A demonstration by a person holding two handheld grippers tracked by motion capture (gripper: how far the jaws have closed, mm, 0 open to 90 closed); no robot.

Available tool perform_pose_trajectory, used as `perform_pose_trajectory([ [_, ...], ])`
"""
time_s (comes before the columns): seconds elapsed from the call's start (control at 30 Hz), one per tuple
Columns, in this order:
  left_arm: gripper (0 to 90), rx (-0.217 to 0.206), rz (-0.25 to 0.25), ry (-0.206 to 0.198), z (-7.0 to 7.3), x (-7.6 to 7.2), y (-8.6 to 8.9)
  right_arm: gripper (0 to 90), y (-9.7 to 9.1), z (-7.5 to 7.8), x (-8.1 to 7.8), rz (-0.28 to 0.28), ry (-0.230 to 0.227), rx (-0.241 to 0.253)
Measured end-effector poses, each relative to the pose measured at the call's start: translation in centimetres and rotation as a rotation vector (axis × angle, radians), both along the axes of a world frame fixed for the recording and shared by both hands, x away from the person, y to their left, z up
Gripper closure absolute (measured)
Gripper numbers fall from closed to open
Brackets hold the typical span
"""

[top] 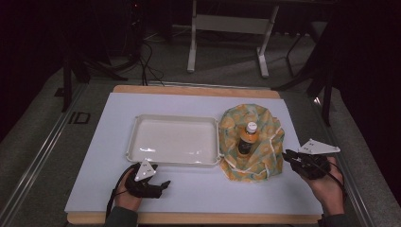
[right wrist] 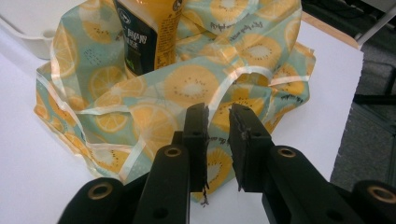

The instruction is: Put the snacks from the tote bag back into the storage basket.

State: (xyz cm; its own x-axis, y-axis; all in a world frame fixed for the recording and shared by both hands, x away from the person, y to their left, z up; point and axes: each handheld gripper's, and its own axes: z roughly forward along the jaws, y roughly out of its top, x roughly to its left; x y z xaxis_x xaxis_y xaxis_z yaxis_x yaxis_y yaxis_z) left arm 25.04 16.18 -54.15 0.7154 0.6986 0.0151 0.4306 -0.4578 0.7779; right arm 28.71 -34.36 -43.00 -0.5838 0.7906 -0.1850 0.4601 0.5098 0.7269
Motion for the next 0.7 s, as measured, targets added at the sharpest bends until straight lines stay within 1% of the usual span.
perform_pose_trajectory([
  [0.2,23.5,-0.002,0.002,0.000,0.0,0.0,0.0,77.3,0.4,0.8,0.3,0.029,-0.002,-0.018],
  [0.27,23.5,-0.003,0.002,0.000,0.0,0.0,0.0,77.2,0.6,1.0,0.4,0.028,0.001,-0.022],
  [0.4,23.5,-0.001,0.003,-0.001,0.0,0.0,0.1,77.3,0.8,1.2,0.6,0.041,0.001,-0.030],
  [0.43,23.5,-0.002,0.004,-0.002,0.0,0.0,0.1,77.5,1.0,1.3,0.8,0.054,0.006,-0.031],
  [0.57,23.5,-0.006,0.005,-0.001,0.0,0.0,0.1,77.4,1.3,1.5,1.0,0.065,0.008,-0.034],
  [0.6,23.5,-0.011,0.006,-0.001,0.0,0.0,0.1,77.4,1.6,1.6,1.3,0.076,0.008,-0.045],
  [0.63,23.5,-0.011,0.006,-0.001,0.0,0.0,0.1,77.4,1.6,1.6,1.3,0.076,0.008,-0.045],
  [0.7,23.5,-0.011,0.003,0.001,0.0,0.0,0.1,77.7,2.0,1.8,1.5,0.086,0.014,-0.060],
])
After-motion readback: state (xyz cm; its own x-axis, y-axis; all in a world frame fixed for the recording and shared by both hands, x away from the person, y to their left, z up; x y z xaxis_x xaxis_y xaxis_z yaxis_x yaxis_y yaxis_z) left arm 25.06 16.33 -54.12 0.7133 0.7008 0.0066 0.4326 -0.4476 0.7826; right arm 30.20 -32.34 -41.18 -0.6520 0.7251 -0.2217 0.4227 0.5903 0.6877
